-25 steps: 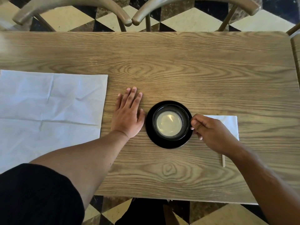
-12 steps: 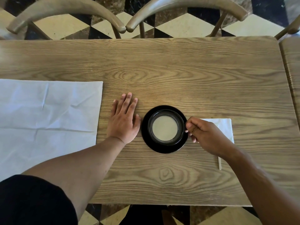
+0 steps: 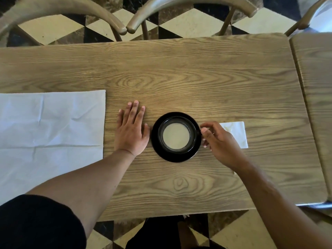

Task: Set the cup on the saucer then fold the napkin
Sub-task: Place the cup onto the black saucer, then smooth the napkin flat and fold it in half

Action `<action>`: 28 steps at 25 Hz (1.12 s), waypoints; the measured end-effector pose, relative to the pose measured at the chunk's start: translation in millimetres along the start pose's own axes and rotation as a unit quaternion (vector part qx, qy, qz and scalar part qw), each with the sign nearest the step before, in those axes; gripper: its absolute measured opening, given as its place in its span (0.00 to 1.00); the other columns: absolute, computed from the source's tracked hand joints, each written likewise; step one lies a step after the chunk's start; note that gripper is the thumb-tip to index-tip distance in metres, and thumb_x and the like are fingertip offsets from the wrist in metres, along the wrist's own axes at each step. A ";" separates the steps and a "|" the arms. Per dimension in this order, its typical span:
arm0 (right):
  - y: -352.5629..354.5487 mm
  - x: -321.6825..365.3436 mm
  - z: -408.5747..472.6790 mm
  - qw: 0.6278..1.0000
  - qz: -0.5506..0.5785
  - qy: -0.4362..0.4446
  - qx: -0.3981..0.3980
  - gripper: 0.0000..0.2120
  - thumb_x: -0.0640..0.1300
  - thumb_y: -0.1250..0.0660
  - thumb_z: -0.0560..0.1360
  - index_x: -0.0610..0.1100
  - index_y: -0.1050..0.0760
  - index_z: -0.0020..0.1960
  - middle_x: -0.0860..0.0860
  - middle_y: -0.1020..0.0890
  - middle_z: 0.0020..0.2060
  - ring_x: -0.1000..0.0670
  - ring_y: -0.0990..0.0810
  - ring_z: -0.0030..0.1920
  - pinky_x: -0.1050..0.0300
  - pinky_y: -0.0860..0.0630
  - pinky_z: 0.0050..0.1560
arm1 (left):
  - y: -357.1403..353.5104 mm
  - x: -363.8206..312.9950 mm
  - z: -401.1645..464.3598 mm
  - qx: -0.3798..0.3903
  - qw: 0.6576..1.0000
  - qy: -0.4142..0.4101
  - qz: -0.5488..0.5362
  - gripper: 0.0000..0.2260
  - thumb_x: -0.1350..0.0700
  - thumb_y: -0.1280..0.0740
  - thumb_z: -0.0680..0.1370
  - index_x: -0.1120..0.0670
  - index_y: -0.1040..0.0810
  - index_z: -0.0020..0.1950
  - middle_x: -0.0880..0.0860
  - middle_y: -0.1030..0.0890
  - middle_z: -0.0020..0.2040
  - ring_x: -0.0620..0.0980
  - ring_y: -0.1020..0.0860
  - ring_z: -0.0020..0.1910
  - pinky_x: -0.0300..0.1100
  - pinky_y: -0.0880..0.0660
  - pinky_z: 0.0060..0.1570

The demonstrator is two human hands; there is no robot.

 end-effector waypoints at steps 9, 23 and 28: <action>-19.3 -32.2 -53.5 0.990 -0.029 -0.079 -0.118 0.13 0.45 0.38 0.81 0.52 0.19 0.61 0.54 0.18 0.54 0.58 0.19 0.54 0.60 0.26 0.58 | -2.3 -3.9 -0.9 0.038 0.999 0.002 -0.019 0.28 0.49 0.47 0.81 0.56 0.37 0.81 0.56 0.43 0.84 0.56 0.47 0.83 0.56 0.53 0.82; -88.0 -51.7 -135.7 0.958 -0.257 -0.072 0.103 0.11 0.43 0.38 0.78 0.49 0.18 0.53 0.54 0.20 0.49 0.52 0.22 0.50 0.58 0.27 0.51 | -3.0 -1.8 -129.9 0.217 0.974 0.013 -0.064 0.30 0.51 0.38 0.82 0.53 0.44 0.83 0.54 0.52 0.85 0.53 0.55 0.84 0.52 0.57 0.82; -108.6 -66.1 -182.8 0.918 -0.350 -0.066 0.174 0.12 0.43 0.43 0.81 0.44 0.20 0.51 0.44 0.16 0.50 0.41 0.18 0.52 0.51 0.24 0.48 | -1.0 3.2 -234.8 0.307 0.946 0.077 -0.064 0.29 0.48 0.42 0.82 0.52 0.44 0.83 0.51 0.55 0.85 0.51 0.56 0.84 0.53 0.50 0.82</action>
Point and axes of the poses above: each hand's wrist, its own z-axis towards the middle knuckle, its own y-axis out of the back of the hand, x = y × z, the point moved 10 cm from there along z, towards the middle knuckle
